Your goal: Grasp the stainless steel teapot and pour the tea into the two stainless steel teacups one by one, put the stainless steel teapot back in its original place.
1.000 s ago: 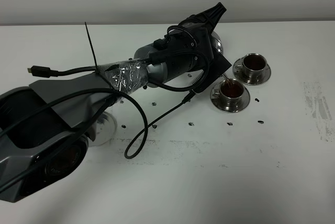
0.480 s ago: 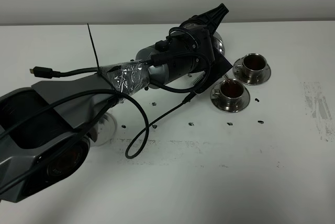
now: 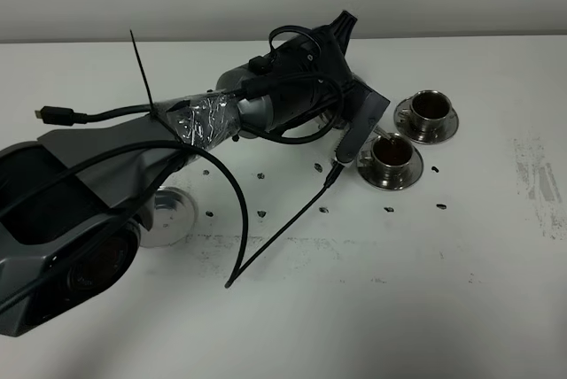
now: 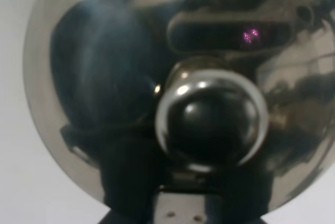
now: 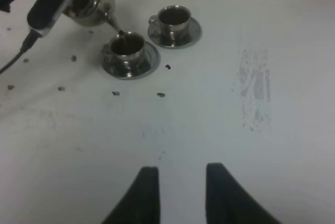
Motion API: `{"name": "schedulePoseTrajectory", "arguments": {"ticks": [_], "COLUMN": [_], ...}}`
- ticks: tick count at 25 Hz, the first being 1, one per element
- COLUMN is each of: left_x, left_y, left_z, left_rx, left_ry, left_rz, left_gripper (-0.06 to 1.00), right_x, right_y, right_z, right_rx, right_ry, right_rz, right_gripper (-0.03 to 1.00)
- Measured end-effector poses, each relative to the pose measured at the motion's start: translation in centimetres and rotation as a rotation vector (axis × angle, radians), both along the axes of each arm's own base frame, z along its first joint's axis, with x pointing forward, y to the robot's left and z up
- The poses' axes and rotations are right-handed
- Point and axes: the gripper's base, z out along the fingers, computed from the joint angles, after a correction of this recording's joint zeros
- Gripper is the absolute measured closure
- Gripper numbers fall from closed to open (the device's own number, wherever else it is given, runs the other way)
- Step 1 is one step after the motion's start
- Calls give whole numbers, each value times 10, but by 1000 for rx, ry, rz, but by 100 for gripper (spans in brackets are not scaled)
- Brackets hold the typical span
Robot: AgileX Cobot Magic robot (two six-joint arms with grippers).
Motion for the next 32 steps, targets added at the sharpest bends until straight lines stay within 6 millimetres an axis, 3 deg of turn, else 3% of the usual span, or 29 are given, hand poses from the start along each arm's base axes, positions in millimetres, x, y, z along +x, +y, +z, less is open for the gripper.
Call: {"name": "schedulePoseTrajectory", "arguments": {"ticks": [7,11,19,24,28,32], "left_x": [2,0,-11,-16,-11,0], "left_y": [12,16,34,50,59,59], "left_z": [7,22,49,48,45,27], "left_rx": [-127,-269,-563,-606,-645,-687], "left_ry": [83,134,356,472,494,498], "left_rz": [130,222,566,818,896,937], "left_gripper": [77,77,77,77,77,77], "right_x": [0,0,0,0,0,0], "right_y": [0,0,0,0,0,0], "right_z": [0,0,0,0,0,0], "right_rx": [0,0,2,2,2,2], "right_ry": [0,0,0,0,0,0], "right_rz": [0,0,1,1,1,1], "right_gripper": [73,73,73,73,73,73]}}
